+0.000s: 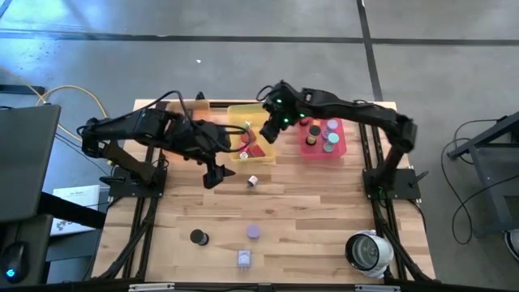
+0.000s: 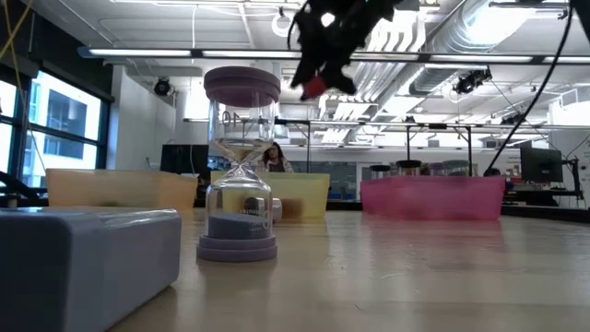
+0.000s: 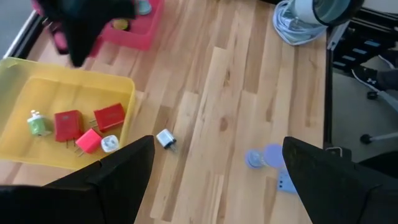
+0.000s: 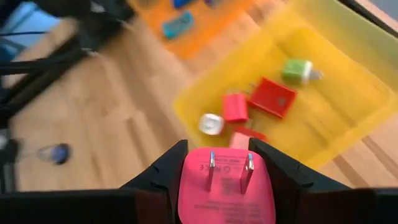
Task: Pick & Place Office items
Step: Put the pink charger adapter into the yellow bin
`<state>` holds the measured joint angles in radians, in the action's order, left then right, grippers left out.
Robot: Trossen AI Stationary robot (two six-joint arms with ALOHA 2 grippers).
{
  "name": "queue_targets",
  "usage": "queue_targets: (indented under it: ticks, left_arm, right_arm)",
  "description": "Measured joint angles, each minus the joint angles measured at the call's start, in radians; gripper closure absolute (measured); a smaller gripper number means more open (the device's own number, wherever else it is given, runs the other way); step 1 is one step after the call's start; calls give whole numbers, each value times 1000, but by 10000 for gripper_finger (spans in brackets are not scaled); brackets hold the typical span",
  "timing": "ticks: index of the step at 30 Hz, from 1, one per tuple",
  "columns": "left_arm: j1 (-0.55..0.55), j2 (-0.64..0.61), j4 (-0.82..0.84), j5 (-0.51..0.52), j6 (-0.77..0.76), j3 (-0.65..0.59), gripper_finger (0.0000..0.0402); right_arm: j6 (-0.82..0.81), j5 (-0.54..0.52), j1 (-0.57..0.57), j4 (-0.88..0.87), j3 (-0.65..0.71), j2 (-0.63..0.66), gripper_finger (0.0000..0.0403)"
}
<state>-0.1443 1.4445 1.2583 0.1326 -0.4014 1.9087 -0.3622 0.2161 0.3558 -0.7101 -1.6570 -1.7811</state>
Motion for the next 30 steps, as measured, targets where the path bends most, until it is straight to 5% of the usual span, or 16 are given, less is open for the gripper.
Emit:
queue_targets:
  ticks: [12, 30]
  left_arm:
    - [-64, 0, -1, 51, -4, -1, 57]
    - [-71, 42, -5, 72, -7, -9, 57]
  right_arm:
    - [-2, 56, 85, 4, -4, -213, 264]
    - [-8, 56, 68, 58, -3, -325, 264]
